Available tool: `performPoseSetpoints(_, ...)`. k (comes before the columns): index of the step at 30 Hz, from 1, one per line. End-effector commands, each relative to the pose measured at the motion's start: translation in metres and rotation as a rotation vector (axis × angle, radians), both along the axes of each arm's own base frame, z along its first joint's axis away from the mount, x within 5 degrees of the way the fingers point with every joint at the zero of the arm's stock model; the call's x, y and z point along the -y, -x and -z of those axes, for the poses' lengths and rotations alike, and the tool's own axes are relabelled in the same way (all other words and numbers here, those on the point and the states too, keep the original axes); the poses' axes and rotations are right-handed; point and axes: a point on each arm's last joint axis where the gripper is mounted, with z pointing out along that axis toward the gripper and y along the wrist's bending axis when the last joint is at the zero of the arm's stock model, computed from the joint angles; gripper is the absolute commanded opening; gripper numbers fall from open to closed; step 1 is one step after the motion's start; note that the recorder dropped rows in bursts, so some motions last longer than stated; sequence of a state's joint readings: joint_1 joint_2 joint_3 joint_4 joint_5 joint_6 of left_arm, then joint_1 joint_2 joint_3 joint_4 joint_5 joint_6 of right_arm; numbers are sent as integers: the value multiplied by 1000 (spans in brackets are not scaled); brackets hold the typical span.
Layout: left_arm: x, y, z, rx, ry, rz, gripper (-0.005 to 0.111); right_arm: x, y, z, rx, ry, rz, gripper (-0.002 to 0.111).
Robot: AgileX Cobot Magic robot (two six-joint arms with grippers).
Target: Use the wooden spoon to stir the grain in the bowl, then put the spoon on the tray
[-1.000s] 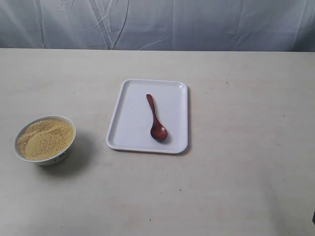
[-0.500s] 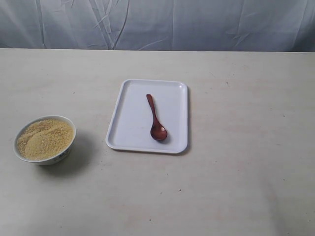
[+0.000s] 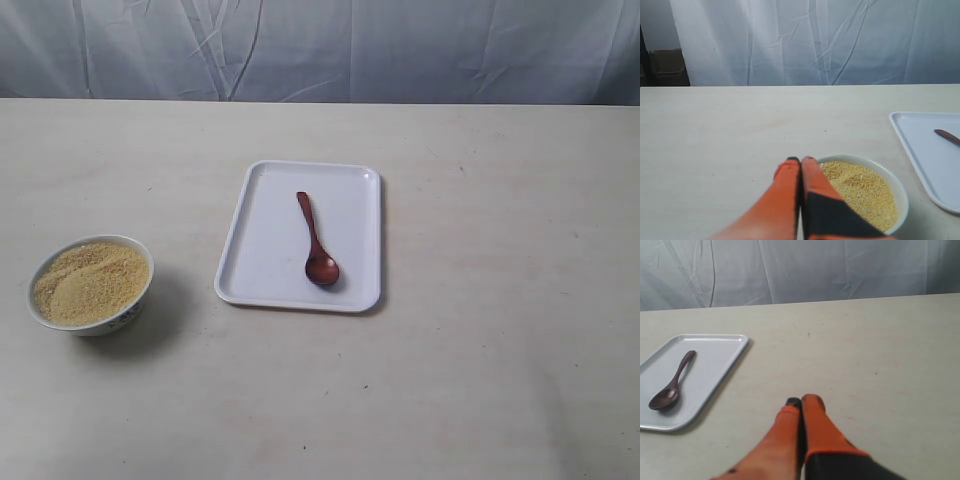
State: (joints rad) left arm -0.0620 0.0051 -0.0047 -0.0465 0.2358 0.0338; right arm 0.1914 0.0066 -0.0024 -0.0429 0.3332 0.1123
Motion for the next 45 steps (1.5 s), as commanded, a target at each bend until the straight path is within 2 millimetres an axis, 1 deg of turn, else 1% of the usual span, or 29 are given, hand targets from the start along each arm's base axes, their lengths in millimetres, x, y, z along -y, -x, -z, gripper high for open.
performPoseSetpoints(1, 0, 0, 1, 4, -2, -2, 0, 0, 0, -1, 19, 2, 6, 0)
performPoseSetpoints(45, 0, 0, 1, 4, -2, -2, 0, 0, 0, -1, 14, -9, 5, 0)
